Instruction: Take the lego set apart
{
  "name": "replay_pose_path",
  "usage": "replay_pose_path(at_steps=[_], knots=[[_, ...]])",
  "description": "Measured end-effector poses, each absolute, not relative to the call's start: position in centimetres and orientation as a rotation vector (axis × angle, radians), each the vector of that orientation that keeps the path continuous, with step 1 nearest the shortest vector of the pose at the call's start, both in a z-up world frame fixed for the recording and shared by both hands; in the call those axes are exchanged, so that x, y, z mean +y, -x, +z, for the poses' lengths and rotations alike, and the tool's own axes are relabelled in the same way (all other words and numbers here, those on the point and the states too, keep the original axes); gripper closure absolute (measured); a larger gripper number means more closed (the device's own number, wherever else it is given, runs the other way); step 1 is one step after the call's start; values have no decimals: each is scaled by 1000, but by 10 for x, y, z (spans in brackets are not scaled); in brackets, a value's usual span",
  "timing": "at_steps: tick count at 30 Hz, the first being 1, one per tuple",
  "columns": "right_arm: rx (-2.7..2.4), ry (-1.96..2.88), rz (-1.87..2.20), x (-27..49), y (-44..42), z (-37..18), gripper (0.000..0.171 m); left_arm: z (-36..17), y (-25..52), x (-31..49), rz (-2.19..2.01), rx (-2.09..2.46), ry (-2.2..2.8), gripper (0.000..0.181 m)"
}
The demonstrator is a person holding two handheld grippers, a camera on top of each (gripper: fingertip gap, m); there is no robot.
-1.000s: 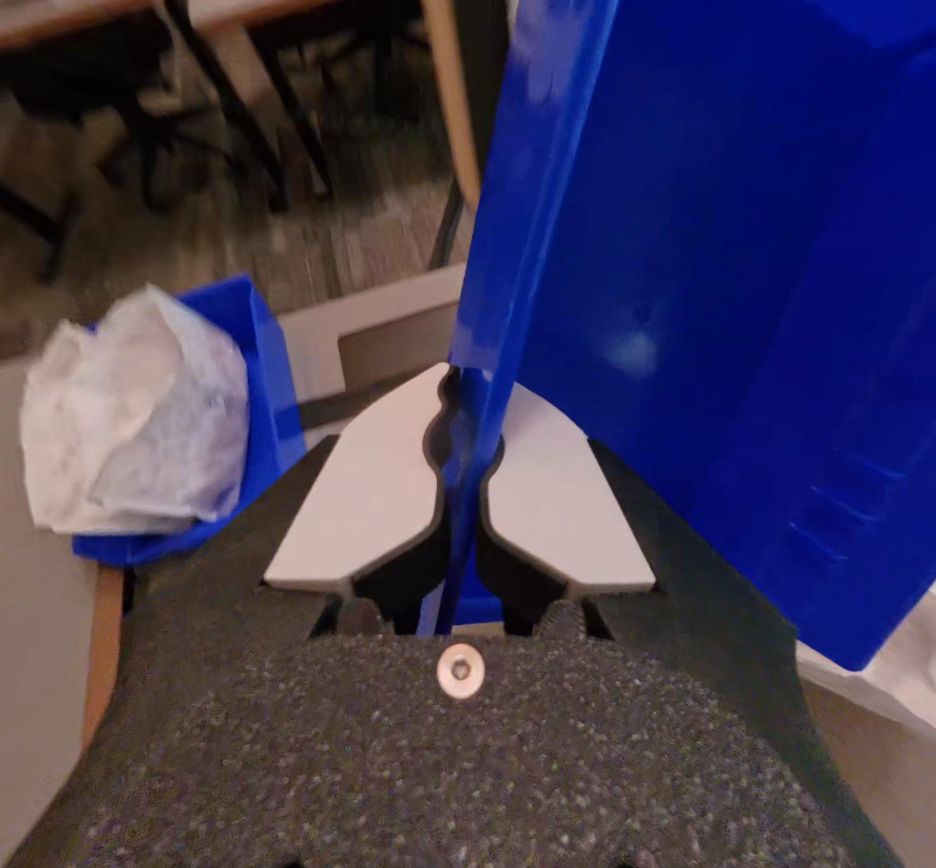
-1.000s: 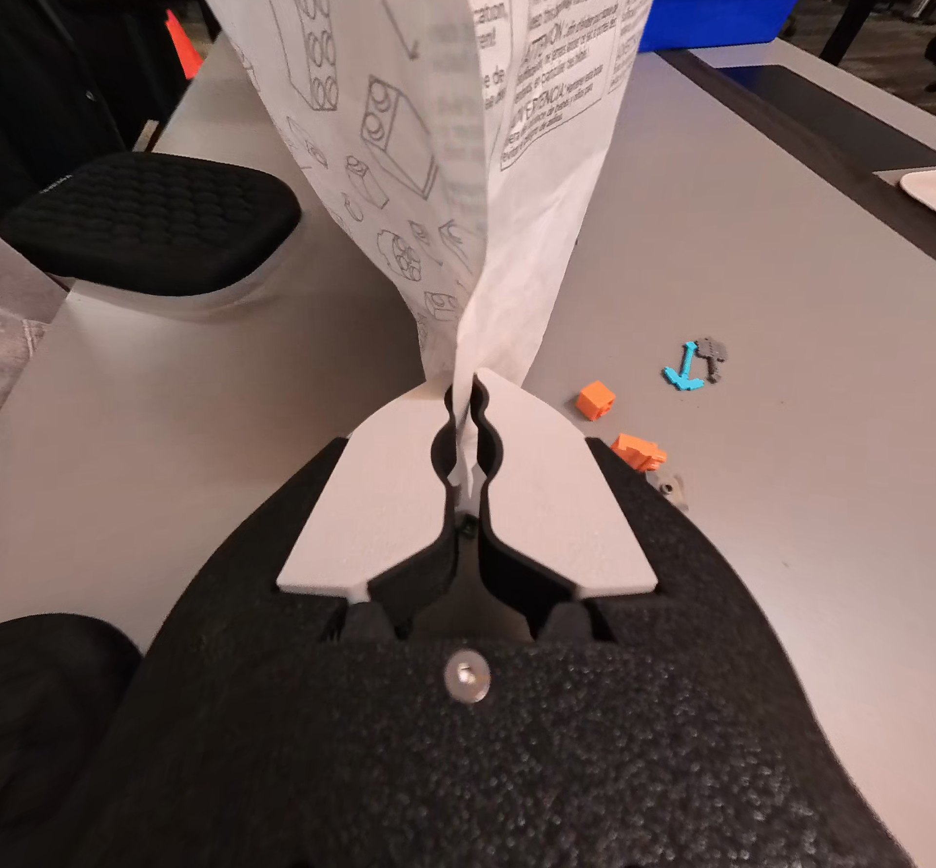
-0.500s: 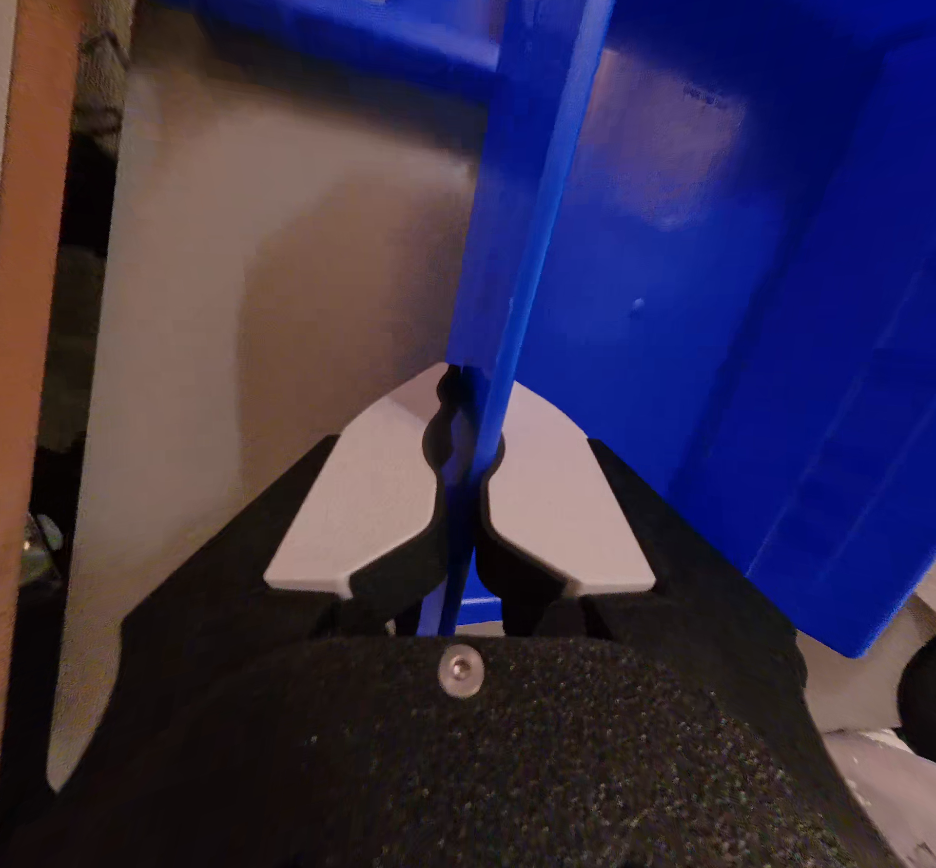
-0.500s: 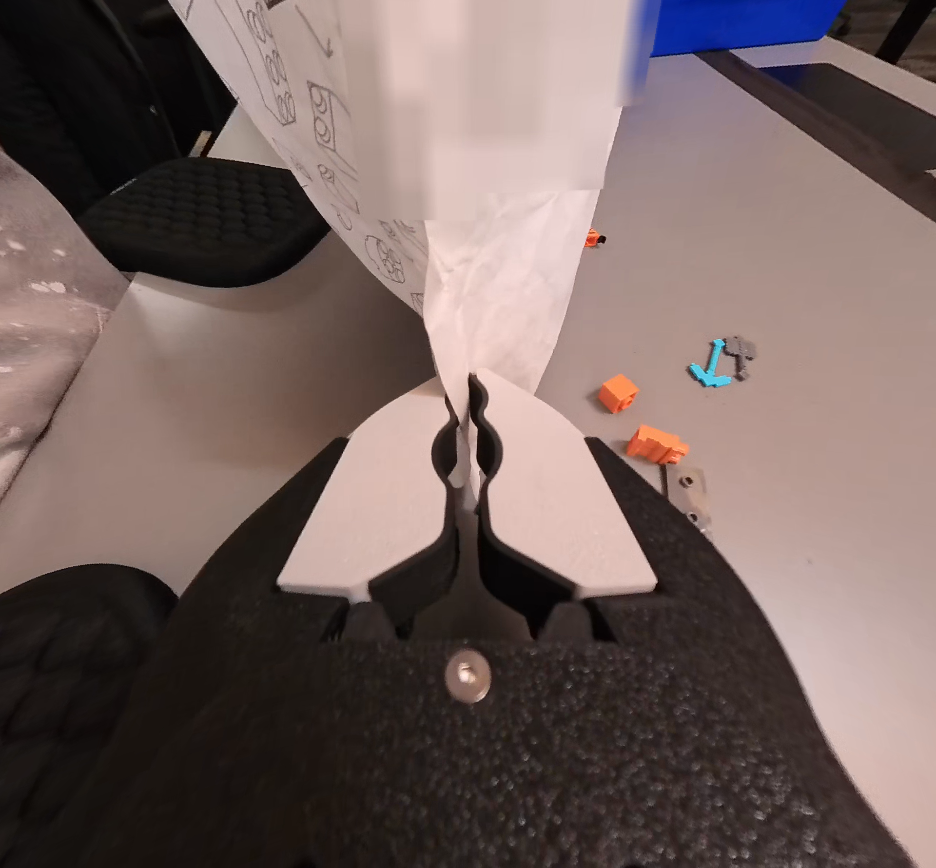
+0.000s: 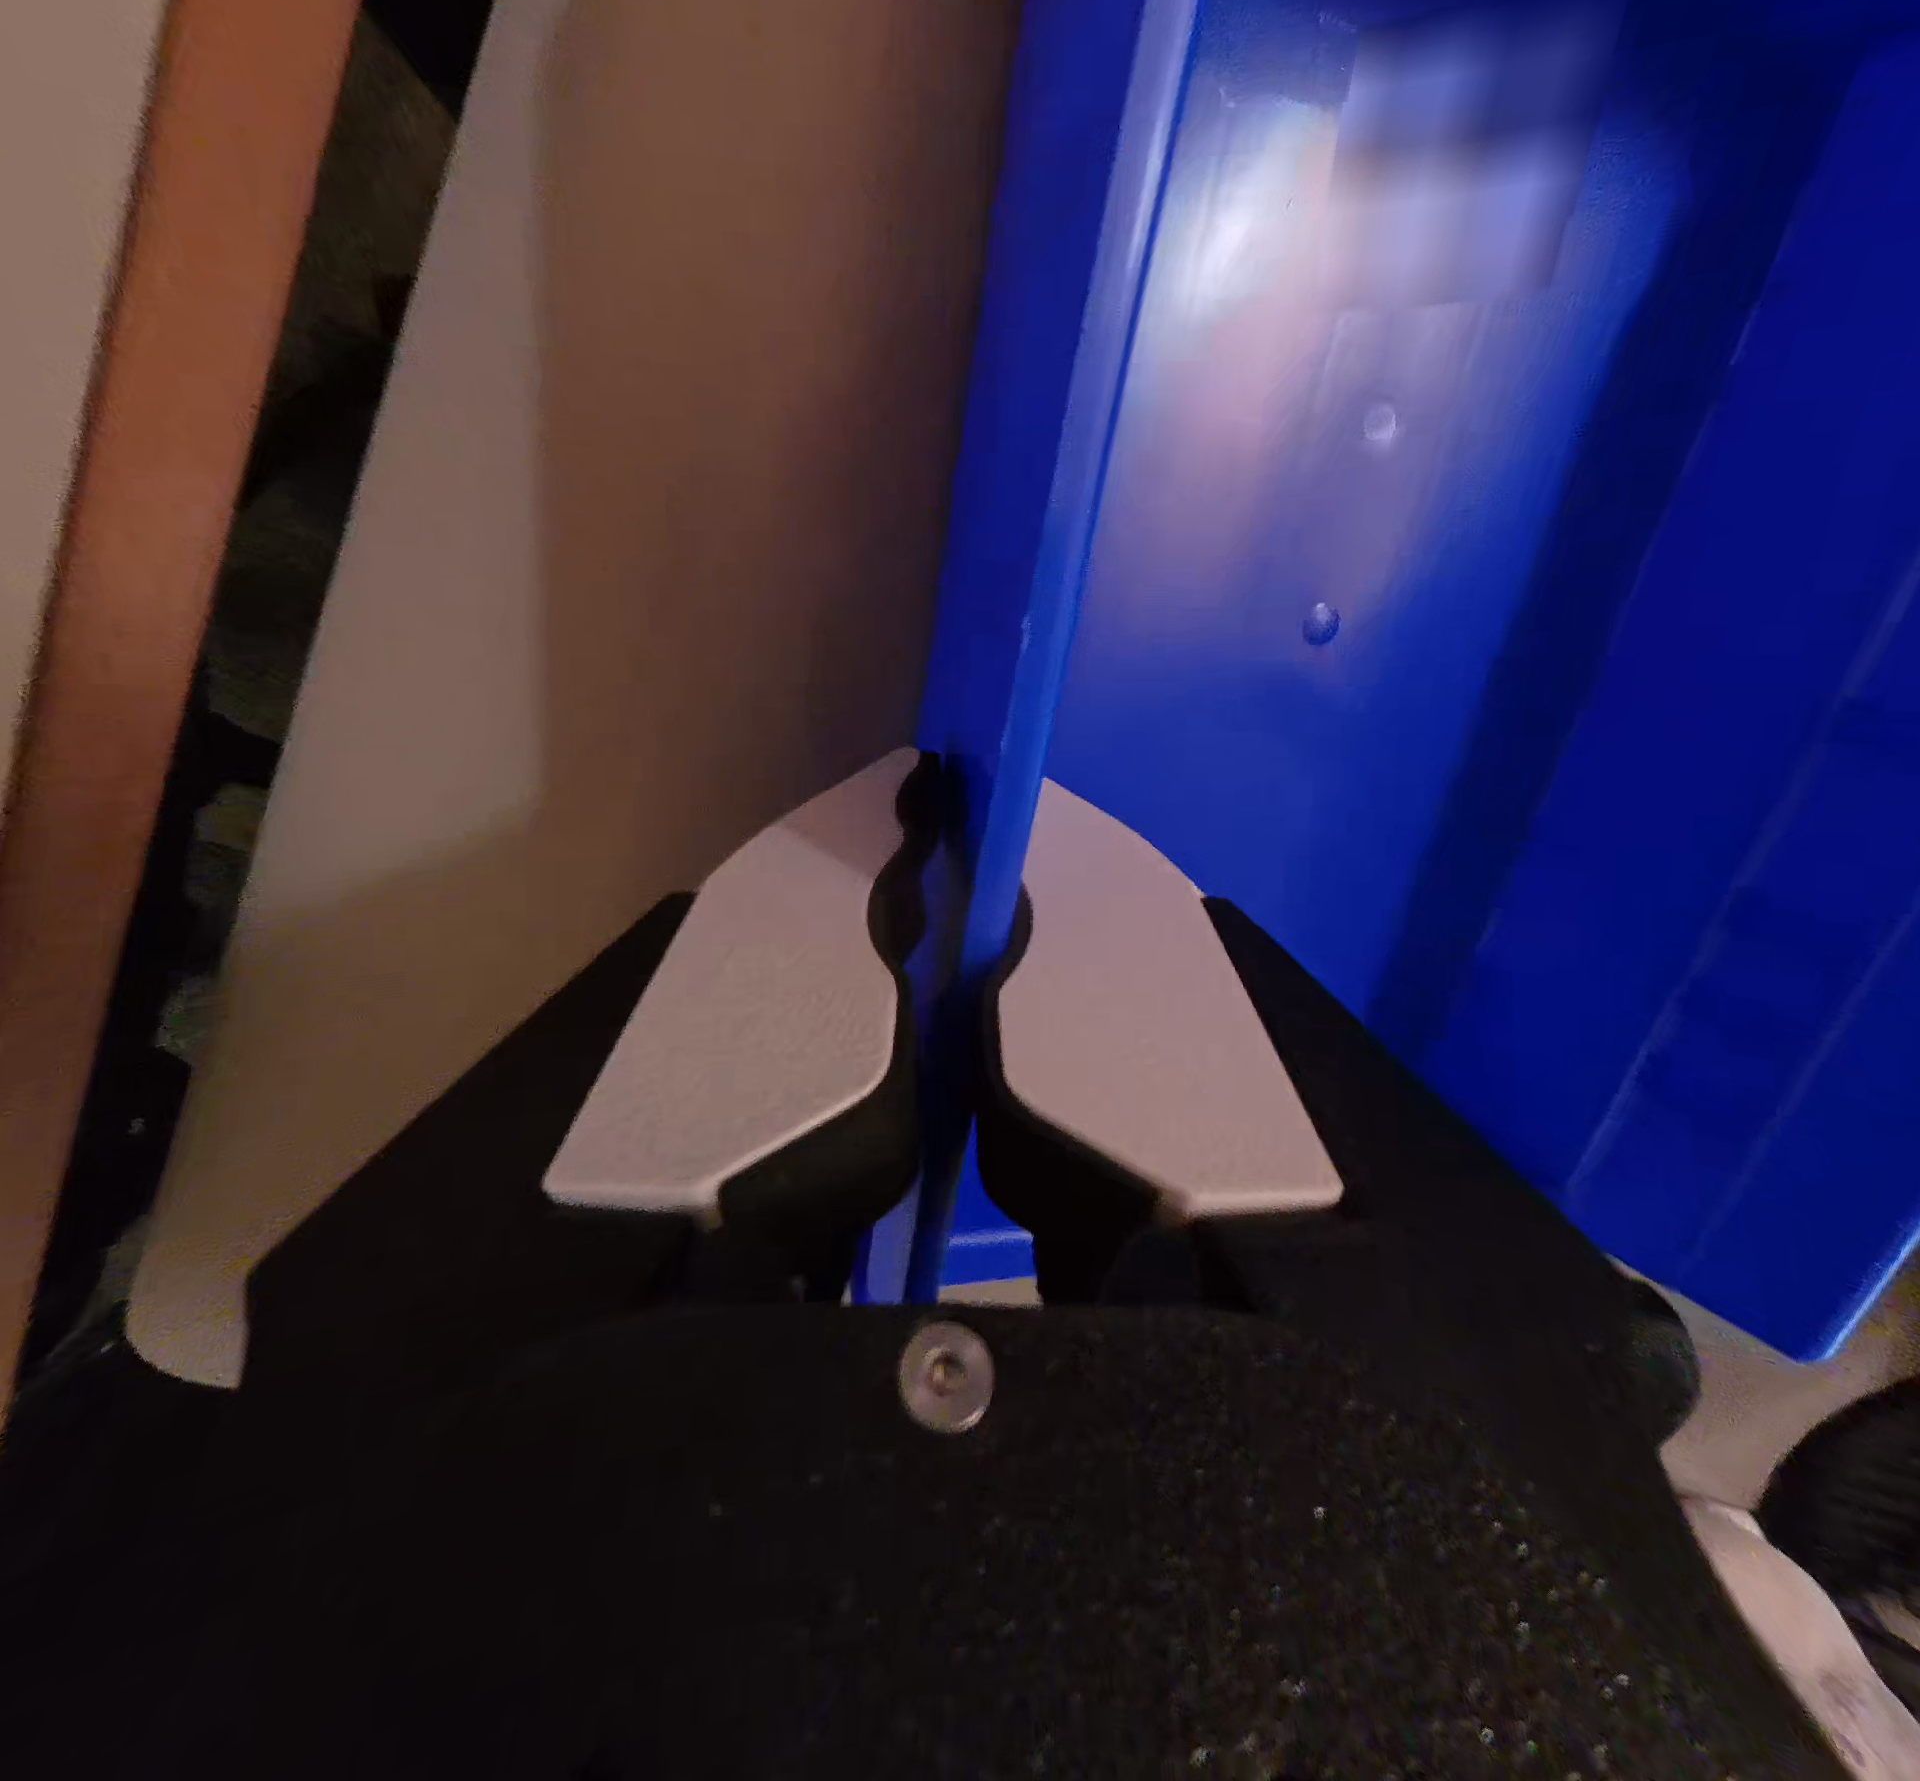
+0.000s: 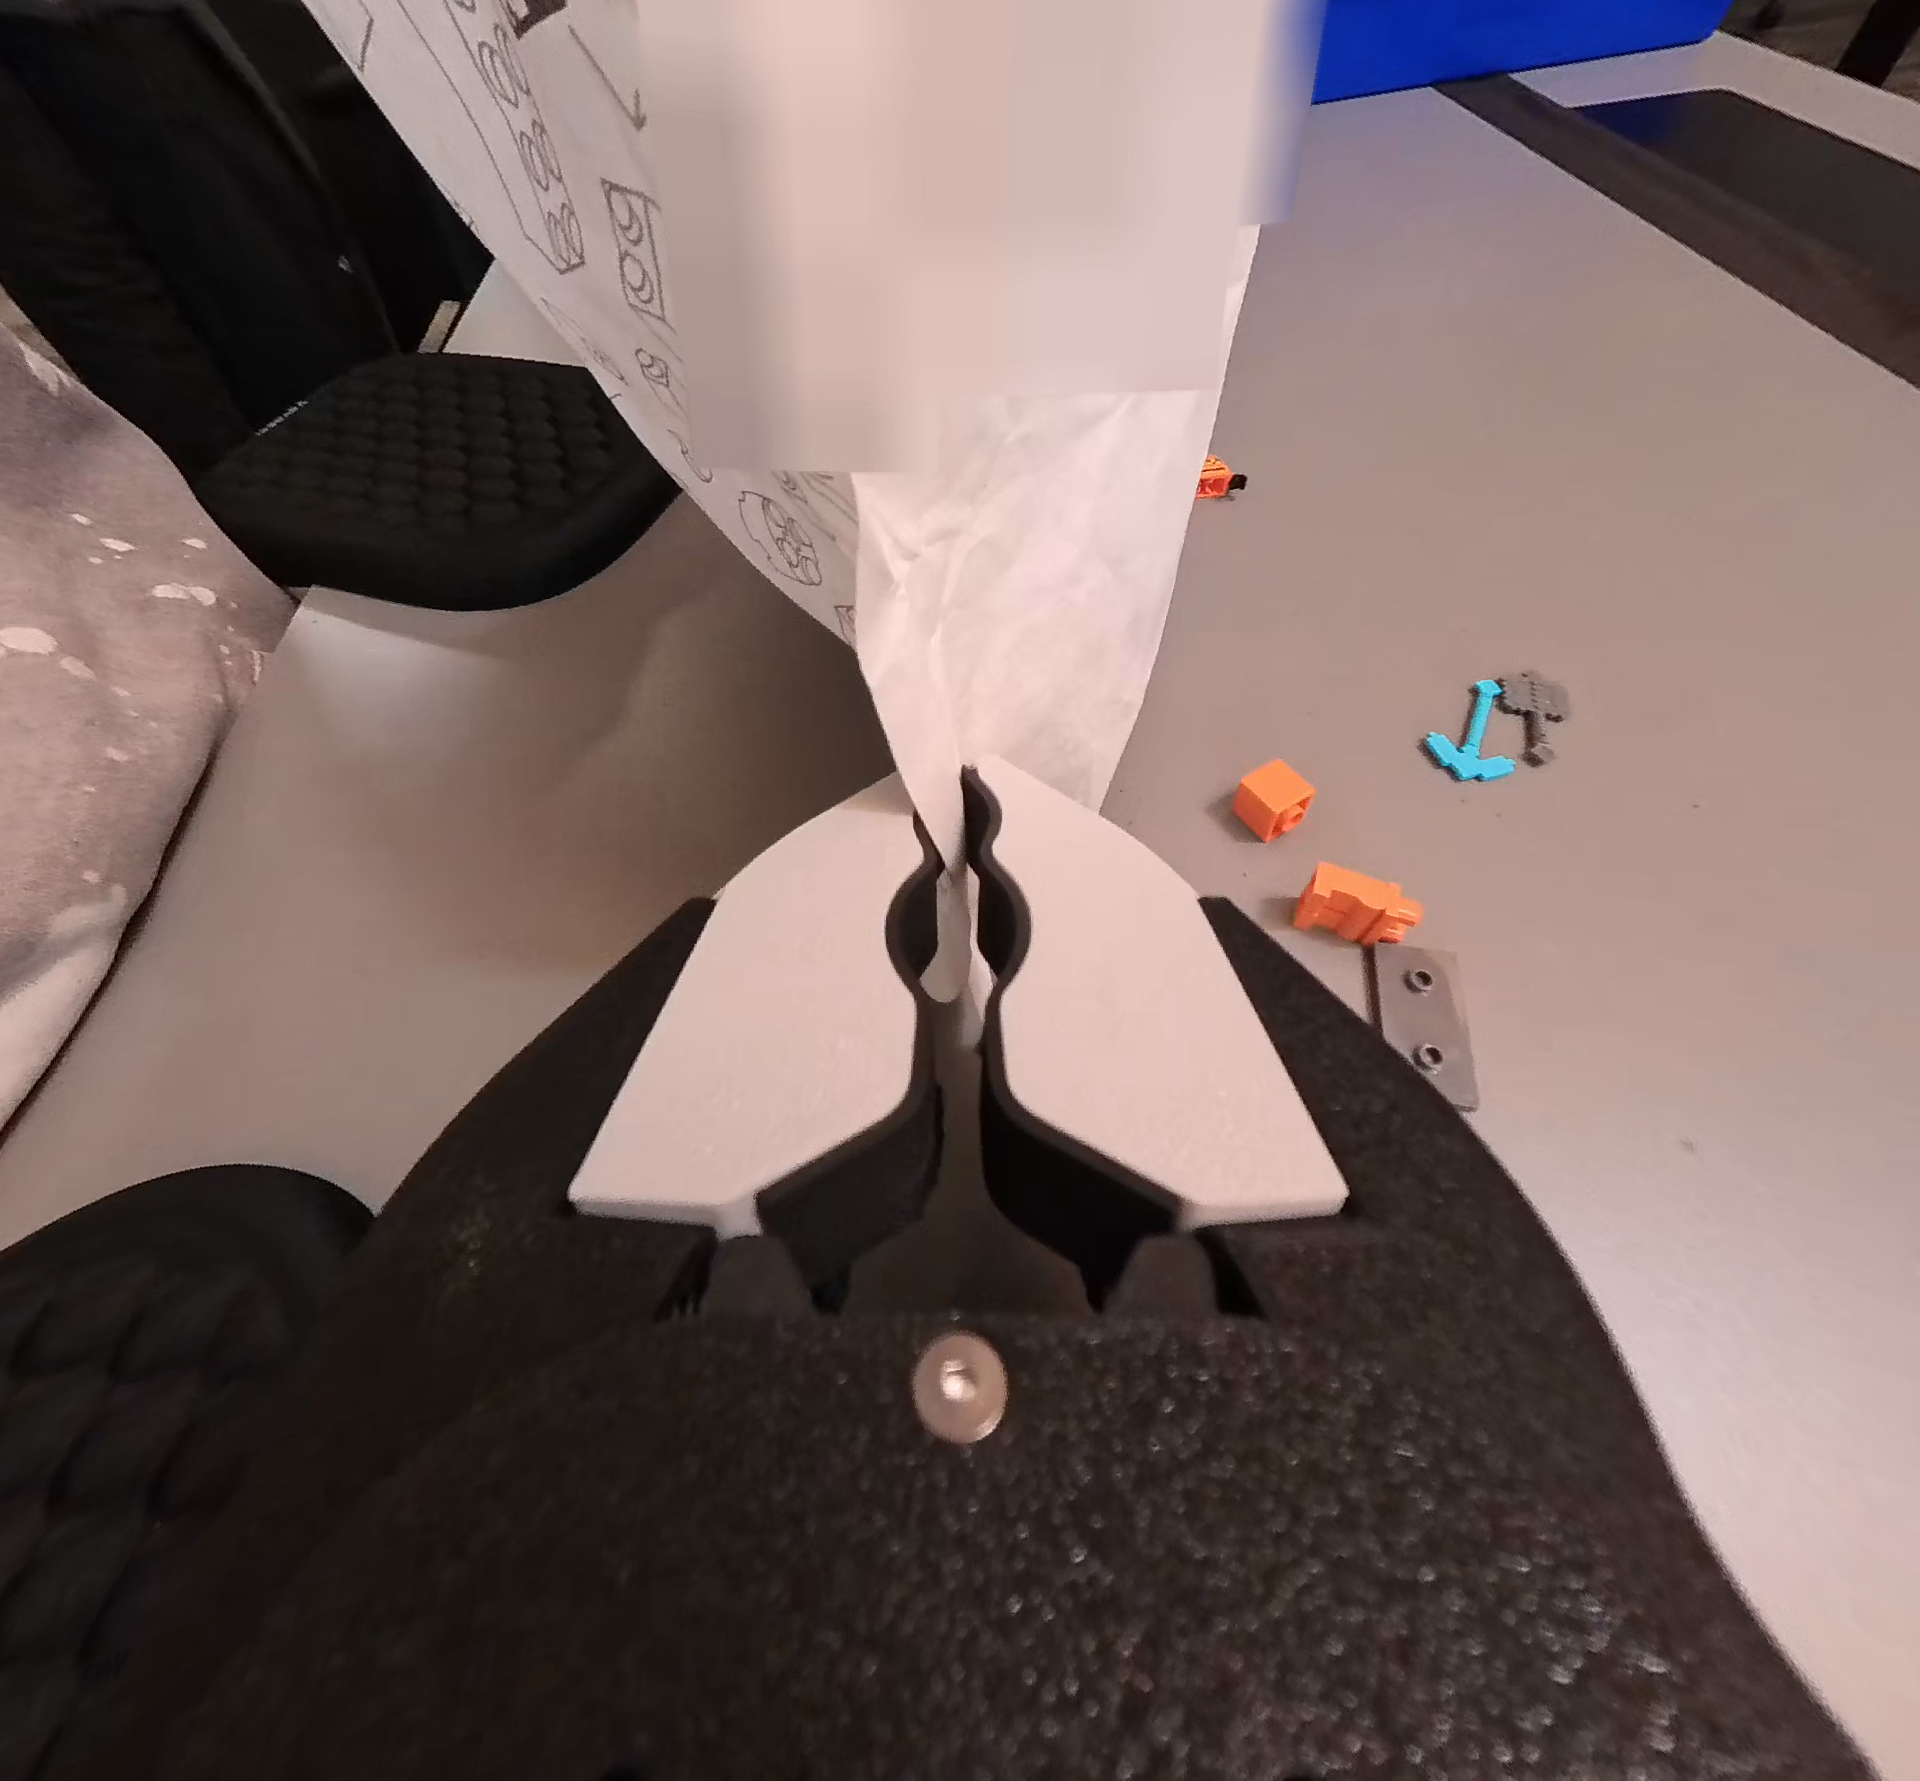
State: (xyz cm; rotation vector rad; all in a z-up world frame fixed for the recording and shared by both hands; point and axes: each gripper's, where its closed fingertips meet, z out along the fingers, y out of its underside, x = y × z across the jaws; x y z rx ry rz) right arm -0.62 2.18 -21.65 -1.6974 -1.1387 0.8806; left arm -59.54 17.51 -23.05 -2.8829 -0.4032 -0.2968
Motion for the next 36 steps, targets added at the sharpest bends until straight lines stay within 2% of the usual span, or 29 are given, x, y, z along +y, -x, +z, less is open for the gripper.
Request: replay_pose_path(at_steps=[4, 6, 12, 17, 21, 26, 28, 31, 36], knots=[[-1136, 1700, 891, 21, 5, -216, 170, -231, 592, 165, -300, -363, 2905, 175], [-1139, 1699, 889, 21, 5, -216, 170, -226, 587, 160, -304, -297, 2921, 166], [-1139, 1699, 877, 20, 3, -217, 170, -217, 578, 128, -152, 32, 3043, 171], [-1113, 1708, 892, 22, 2, -216, 169, -215, 560, 106, -103, 203, 3072, 153], [-1103, 1710, 896, 22, 1, -215, 169, -193, 553, 102, 56, 352, 2941, 140], [-1109, 1714, 903, 22, 1, -216, 169, -161, 546, 101, 221, 405, 2754, 143], [-1112, 1715, 905, 22, 1, -216, 169, -139, 511, 113, 206, 517, 2552, 146], [-1116, 1715, 914, 21, 2, -216, 168, -114, 396, 116, -100, 792, 2207, 146], [-1155, 1700, 929, 15, 2, -217, 169, -122, 210, 83, -497, 1248, 1684, 144]])
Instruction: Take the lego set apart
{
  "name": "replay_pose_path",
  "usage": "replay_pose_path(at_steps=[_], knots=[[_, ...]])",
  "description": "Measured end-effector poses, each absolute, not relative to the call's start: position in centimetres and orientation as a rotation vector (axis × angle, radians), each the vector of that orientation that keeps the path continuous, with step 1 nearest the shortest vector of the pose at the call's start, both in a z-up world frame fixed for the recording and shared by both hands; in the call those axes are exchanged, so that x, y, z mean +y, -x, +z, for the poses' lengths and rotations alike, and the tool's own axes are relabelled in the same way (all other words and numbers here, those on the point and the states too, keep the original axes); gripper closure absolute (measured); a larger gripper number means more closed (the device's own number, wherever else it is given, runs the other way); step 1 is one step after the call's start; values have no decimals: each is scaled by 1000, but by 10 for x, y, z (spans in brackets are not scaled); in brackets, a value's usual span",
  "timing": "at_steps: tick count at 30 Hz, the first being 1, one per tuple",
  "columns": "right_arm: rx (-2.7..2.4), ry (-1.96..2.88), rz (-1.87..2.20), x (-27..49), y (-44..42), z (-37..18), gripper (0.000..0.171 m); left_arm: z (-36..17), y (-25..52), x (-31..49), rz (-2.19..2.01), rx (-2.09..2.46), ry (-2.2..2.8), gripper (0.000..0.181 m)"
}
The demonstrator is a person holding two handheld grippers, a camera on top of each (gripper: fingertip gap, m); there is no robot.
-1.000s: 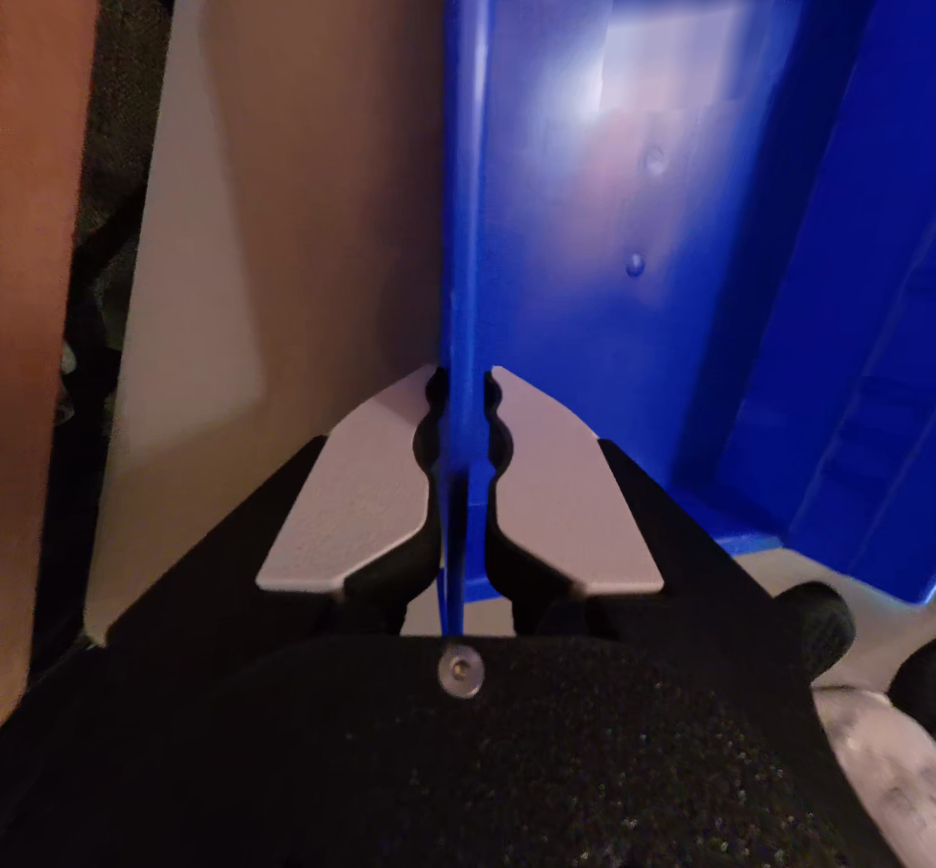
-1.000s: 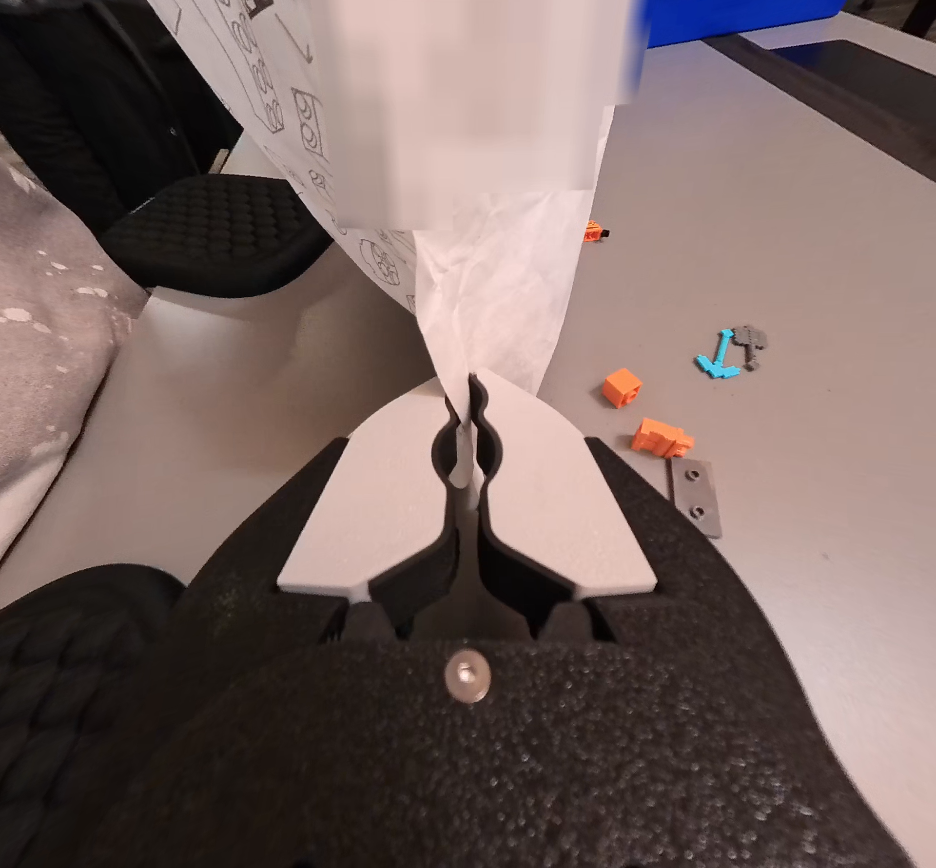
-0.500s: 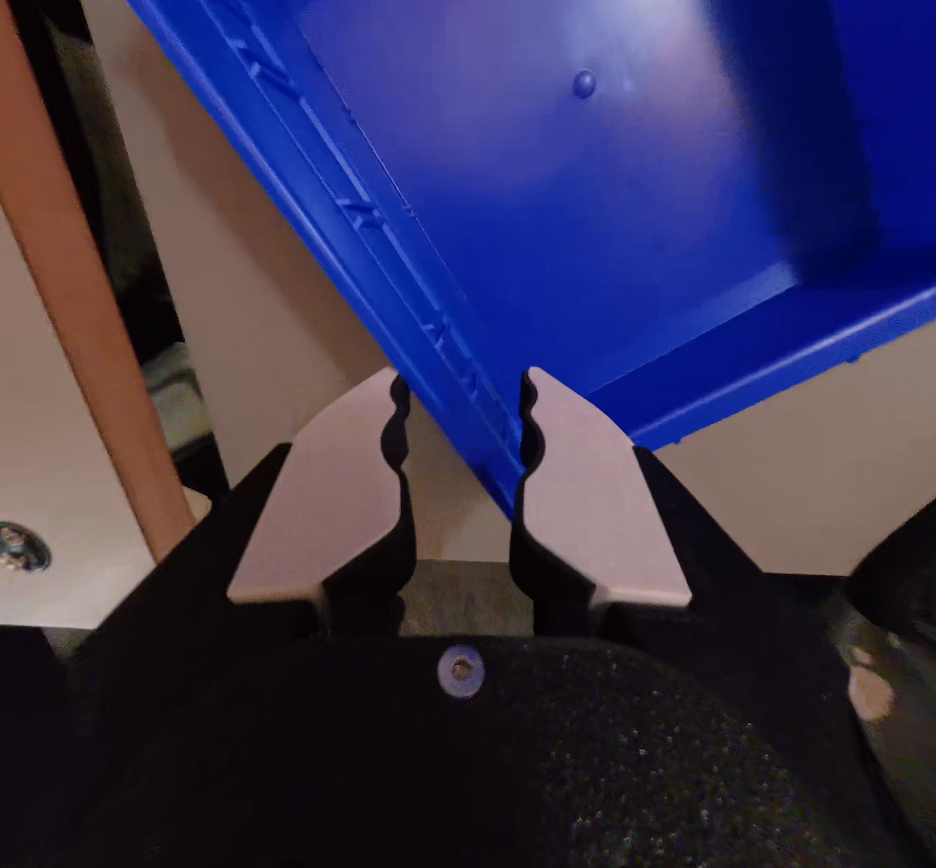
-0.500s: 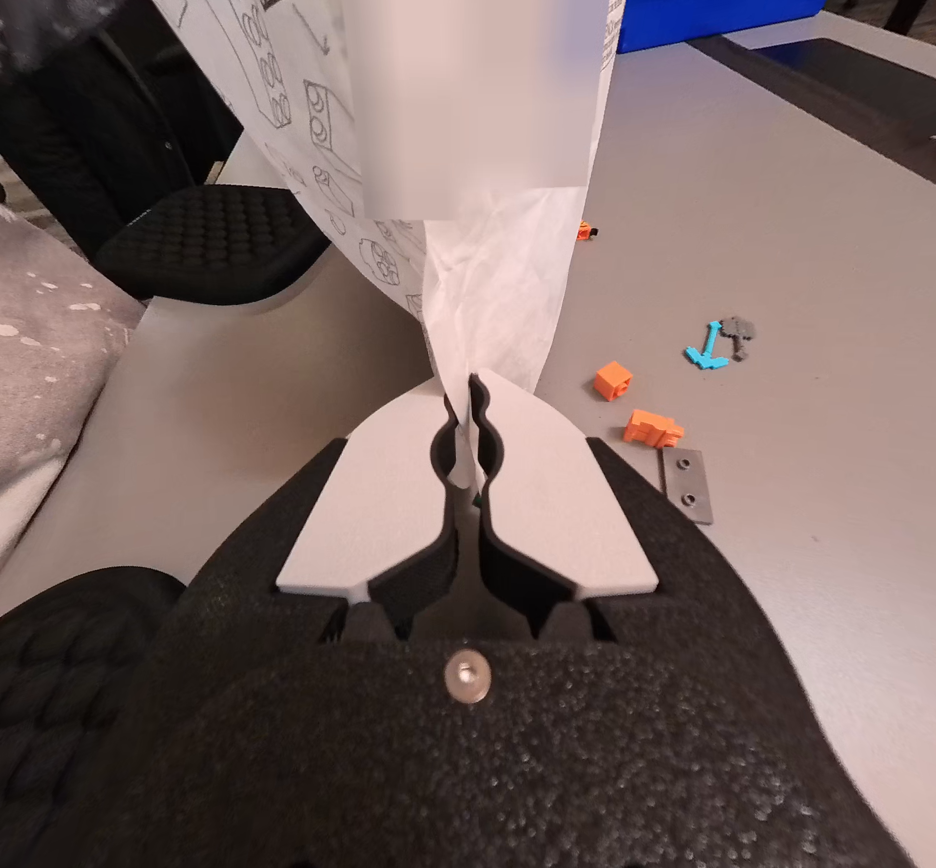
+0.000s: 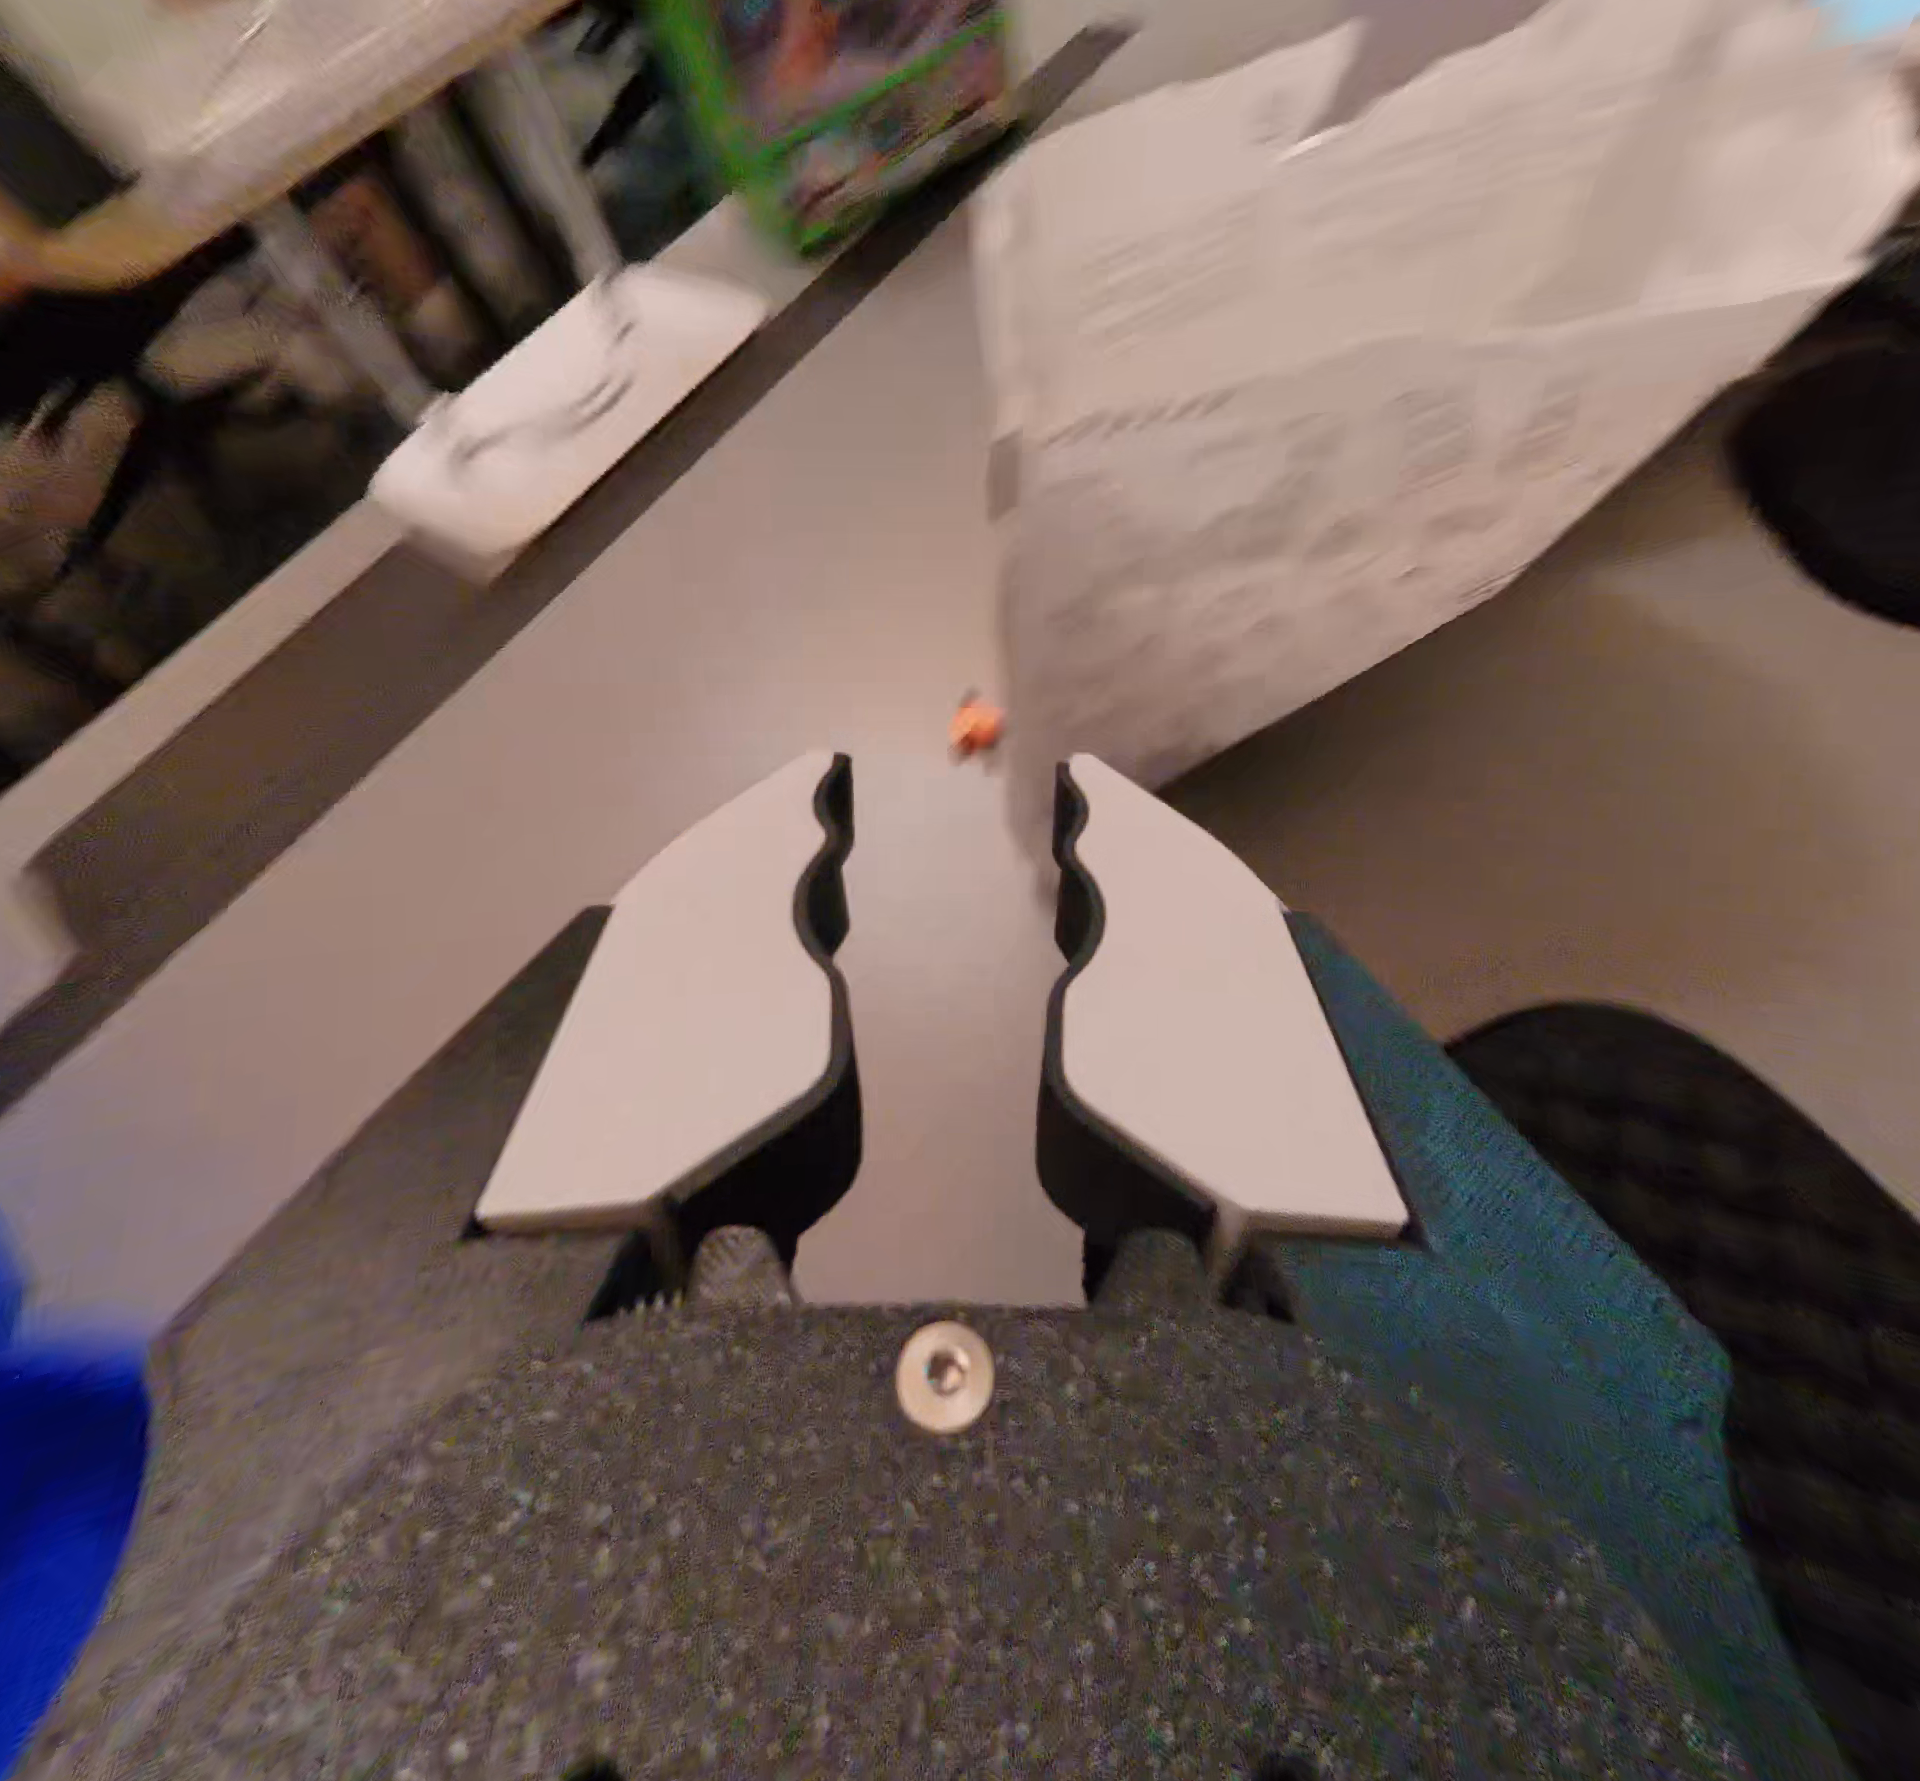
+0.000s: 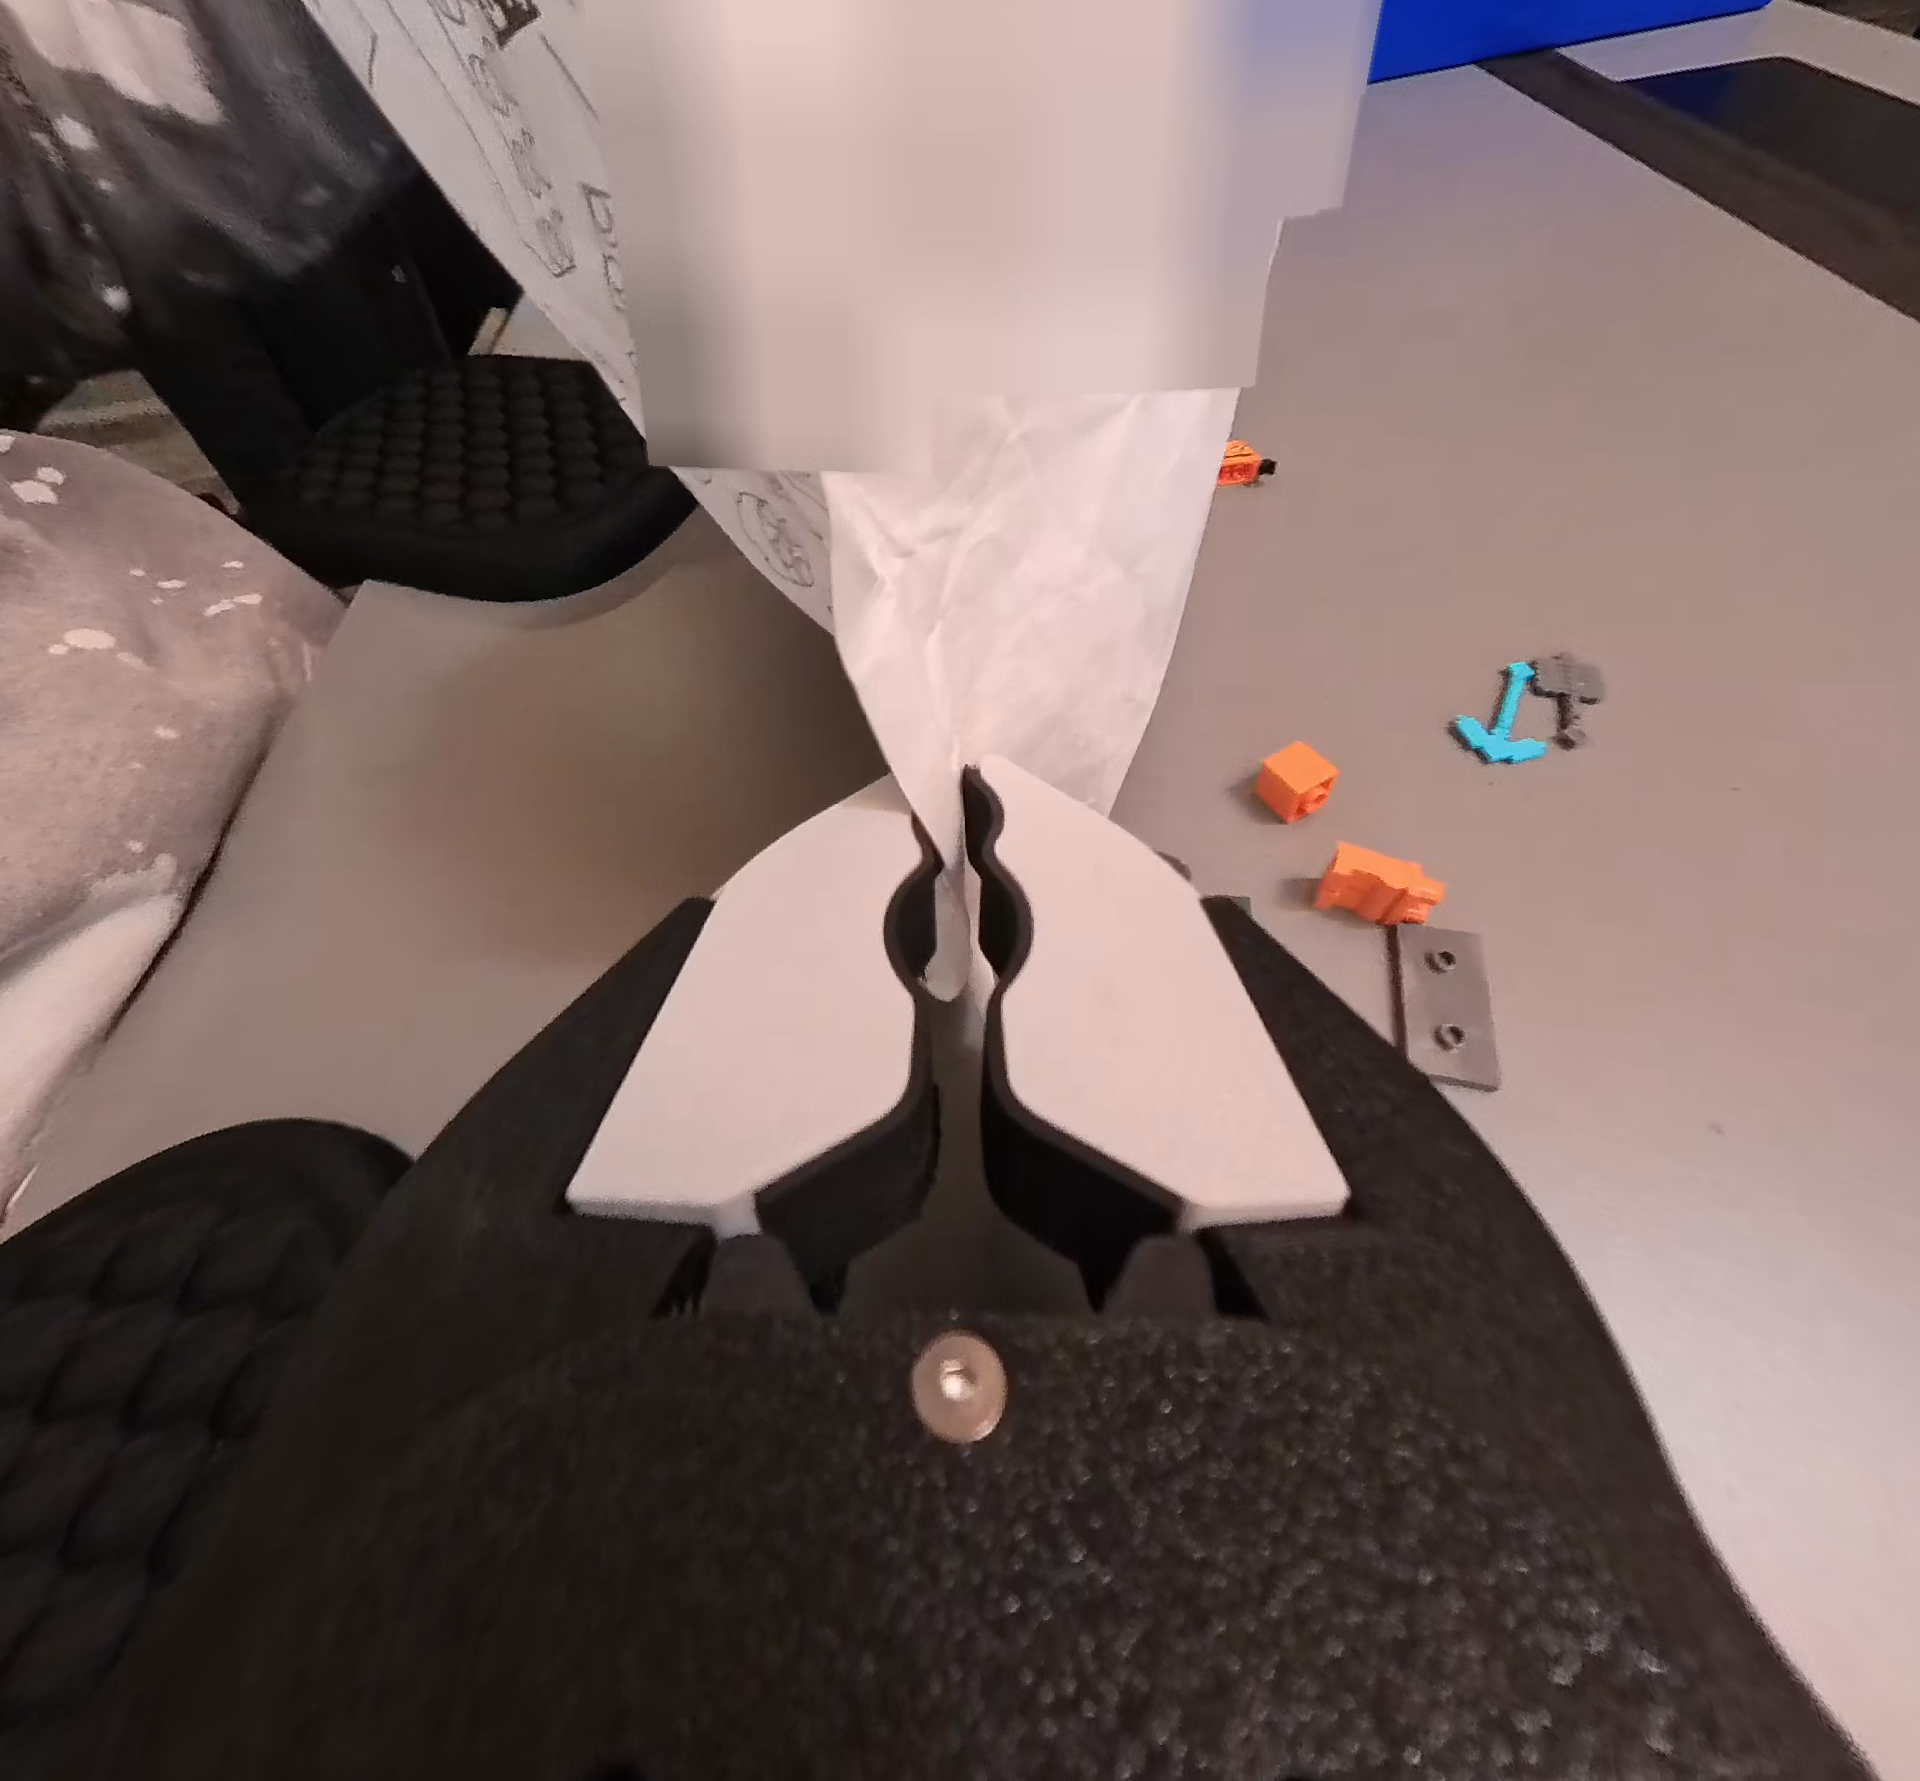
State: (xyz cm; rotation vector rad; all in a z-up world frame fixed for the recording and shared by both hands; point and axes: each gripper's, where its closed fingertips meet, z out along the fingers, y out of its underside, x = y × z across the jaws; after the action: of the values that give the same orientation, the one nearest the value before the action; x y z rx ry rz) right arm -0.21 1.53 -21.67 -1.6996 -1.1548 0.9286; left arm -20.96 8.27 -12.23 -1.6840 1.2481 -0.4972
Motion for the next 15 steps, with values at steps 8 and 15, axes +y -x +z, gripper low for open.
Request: replay_pose_path(at_steps=[8, 15], knots=[[-1265, 1636, 980, -6, -14, -215, 171, -188, 121, 81, -748, 1606, 1543, 134], [-1278, 1655, 956, -4, -30, -216, 169, -198, 105, 57, -929, 1673, 1382, 162]])
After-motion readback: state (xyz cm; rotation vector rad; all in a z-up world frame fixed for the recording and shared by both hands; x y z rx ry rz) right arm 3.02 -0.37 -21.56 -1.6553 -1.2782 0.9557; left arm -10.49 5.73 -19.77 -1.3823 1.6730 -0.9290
